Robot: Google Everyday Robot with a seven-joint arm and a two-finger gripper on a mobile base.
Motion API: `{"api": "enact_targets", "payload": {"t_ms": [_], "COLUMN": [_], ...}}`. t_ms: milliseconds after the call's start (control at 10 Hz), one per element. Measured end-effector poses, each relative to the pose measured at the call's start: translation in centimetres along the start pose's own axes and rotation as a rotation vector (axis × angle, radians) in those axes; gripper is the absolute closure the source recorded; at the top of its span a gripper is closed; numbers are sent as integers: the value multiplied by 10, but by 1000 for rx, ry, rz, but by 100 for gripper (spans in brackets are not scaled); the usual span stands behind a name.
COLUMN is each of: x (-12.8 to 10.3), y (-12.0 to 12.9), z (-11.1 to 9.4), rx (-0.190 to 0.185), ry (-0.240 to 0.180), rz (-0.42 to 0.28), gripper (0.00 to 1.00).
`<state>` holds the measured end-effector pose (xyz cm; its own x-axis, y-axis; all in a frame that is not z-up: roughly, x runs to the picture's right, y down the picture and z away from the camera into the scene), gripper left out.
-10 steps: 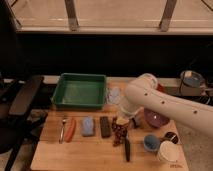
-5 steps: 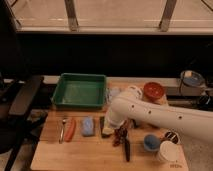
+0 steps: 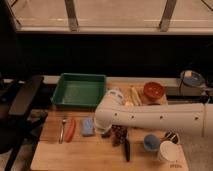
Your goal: Wipe table surface with eraser
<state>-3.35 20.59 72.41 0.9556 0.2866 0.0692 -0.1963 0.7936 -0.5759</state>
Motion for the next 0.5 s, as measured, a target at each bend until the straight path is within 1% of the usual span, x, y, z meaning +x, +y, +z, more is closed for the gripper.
{"api": "enact_targets", "payload": {"t_ms": [300, 400, 500], "x": [0, 1, 3], "y": [-1, -4, -12], "z": [0, 3, 11], "rx": [-2, -22, -58], "ry": [-2, -18, -44], "rz": [3, 16, 38], "gripper": [81, 75, 73]}}
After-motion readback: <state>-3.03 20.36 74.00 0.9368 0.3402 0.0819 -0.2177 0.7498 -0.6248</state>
